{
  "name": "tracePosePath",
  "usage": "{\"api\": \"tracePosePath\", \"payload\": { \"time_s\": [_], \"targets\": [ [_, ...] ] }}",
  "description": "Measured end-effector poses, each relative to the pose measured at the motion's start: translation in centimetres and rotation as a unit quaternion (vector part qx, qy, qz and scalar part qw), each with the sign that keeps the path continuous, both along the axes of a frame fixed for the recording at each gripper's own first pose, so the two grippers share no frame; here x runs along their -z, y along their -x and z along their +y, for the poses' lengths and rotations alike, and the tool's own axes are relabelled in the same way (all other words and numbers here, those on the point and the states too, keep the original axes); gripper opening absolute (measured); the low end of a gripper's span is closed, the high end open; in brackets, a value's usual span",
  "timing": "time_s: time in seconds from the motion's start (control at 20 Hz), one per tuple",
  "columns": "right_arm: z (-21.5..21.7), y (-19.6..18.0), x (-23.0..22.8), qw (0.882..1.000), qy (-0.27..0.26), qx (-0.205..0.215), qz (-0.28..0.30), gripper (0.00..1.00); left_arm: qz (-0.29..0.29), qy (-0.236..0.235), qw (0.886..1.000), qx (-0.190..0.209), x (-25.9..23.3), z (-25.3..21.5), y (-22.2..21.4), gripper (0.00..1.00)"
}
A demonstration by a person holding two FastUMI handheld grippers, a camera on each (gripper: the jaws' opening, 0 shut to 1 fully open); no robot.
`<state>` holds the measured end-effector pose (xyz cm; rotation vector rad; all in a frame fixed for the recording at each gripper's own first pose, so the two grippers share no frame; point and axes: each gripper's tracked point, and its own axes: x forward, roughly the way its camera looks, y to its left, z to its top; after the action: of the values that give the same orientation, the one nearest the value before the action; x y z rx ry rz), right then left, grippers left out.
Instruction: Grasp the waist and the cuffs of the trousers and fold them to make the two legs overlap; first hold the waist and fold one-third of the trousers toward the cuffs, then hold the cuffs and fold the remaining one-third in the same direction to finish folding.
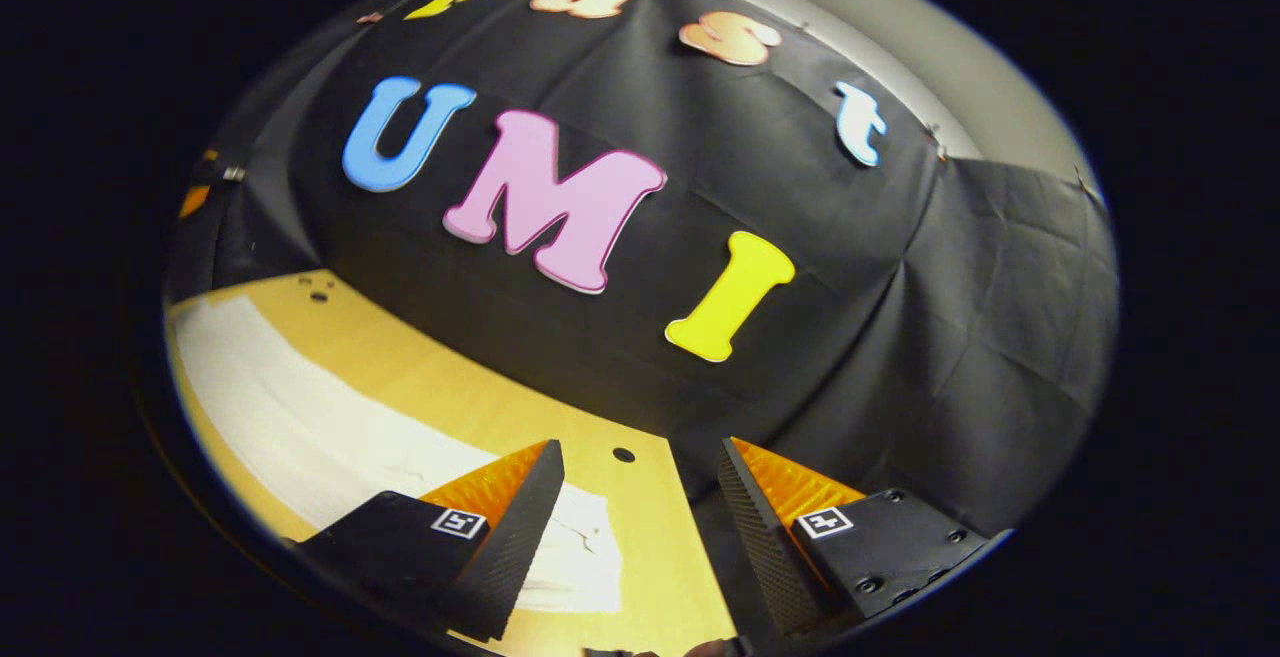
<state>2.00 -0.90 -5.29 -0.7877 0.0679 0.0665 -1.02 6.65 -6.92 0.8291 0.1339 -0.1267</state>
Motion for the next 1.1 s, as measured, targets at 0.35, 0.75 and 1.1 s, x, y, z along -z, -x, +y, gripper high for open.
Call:
{"api": "tracePosePath", "payload": {
  "time_s": [0.35, 0.75, 1.1],
  "targets": [
    [-4.0, 0.8, 10.3, 0.981, 0.164, -0.034, 0.095, 0.96, 0.125, -0.146, 0.981, -0.006, 12.1, 6.2, 3.1, 0.96],
    [-8.0, 2.7, 18.5, 0.939, 0.272, -0.076, 0.196, 0.95, 0.304, -0.294, 0.903, 0.075, 24.1, 10.8, 6.0, 0.96],
    [-11.8, 2.1, 22.6, 0.916, 0.308, -0.071, 0.246, 0.95, 0.347, -0.392, 0.845, 0.106, 25.6, 13.7, 3.5, 0.9]
  ]
}}
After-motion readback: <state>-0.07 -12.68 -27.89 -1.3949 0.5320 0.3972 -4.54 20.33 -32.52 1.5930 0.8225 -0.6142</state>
